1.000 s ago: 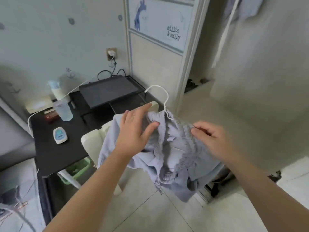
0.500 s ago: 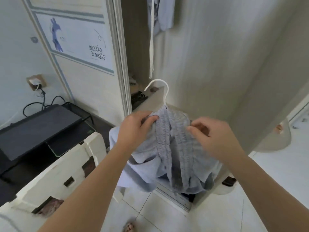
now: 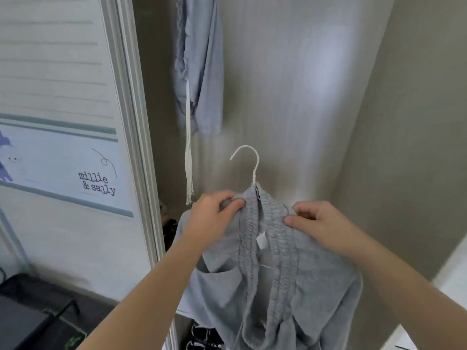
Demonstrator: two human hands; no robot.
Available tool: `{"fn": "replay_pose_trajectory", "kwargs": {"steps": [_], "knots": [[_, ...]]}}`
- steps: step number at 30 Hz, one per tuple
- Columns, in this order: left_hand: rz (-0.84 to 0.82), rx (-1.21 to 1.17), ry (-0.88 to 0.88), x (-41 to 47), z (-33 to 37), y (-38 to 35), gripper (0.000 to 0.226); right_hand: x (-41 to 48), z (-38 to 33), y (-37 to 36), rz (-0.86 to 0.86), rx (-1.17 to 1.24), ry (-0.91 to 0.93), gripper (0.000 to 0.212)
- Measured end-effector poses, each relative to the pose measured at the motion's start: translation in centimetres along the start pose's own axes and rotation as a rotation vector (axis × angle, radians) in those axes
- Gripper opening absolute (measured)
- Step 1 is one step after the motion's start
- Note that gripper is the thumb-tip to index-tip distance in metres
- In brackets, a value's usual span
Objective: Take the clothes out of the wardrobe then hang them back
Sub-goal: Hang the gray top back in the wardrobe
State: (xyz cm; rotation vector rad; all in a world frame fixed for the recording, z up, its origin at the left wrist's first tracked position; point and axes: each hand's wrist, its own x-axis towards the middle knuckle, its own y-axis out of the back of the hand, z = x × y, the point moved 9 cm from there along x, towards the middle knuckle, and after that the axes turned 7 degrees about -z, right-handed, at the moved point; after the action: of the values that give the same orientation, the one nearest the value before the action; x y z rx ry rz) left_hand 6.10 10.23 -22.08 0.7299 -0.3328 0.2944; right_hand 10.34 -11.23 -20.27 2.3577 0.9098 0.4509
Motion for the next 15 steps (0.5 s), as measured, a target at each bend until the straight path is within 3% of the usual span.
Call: {"fn": "replay_pose_trajectory", "kwargs": {"steps": [2,4,6,10,15], "knots": [[-0.009,-0.007,0.033,2.5,-0.3,1.1,0.039,2.0,-0.3,0.8,0.075,0.143,-0.048,0.036],[-0.062,-0.014,0.038,4.9,0.1,2.0,0.045,3.6,-0.5,1.8,0.130,0.238,-0.114,0.026],[-0.141,-0.028,0.026,7.1,1.0,2.7,0.041,5.0,-0.5,3.6,0.222,0.334,-0.183,0.018],[-0.261,-0.046,-0.046,11.3,3.0,4.0,0.033,7.7,-1.3,7.0,0.353,0.564,-0.313,0.021],[-0.286,-0.078,-0.139,16.5,6.9,5.7,0.023,12.9,-4.4,12.0,0.432,0.636,-0.250,0.025]]}}
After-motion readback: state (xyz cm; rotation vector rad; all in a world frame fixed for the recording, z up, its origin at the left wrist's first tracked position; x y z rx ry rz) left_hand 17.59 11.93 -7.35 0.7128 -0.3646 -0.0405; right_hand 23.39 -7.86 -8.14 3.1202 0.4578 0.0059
